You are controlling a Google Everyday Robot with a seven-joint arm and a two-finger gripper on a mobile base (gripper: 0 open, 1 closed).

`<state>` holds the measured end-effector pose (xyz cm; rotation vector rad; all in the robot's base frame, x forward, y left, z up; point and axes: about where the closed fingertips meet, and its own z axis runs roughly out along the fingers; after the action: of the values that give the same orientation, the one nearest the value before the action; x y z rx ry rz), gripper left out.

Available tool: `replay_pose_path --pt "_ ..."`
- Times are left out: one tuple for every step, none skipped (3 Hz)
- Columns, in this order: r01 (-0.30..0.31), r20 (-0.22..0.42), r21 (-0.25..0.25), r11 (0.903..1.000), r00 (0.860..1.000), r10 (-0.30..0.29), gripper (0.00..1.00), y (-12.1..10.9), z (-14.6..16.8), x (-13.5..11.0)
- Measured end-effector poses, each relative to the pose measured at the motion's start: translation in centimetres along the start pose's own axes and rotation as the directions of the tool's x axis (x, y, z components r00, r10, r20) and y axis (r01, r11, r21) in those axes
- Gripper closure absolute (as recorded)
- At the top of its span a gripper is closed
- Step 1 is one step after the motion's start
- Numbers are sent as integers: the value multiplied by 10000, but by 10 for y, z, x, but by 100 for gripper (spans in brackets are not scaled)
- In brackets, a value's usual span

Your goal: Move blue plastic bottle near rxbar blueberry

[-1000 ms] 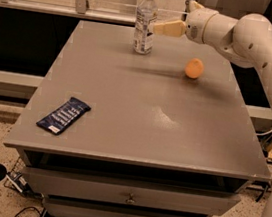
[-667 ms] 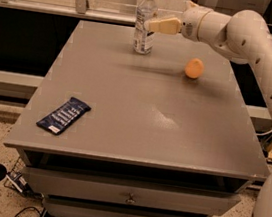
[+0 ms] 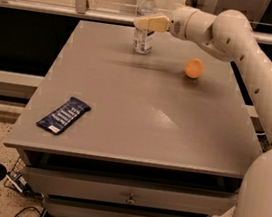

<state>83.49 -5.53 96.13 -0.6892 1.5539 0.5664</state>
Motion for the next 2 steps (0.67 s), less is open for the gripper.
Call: replay_pose_path --pt "-52 229 -271 9996 9997 59 0 5 17 -1" --pt "93 387 -528 9986 9992 -73 15 9 29 0"
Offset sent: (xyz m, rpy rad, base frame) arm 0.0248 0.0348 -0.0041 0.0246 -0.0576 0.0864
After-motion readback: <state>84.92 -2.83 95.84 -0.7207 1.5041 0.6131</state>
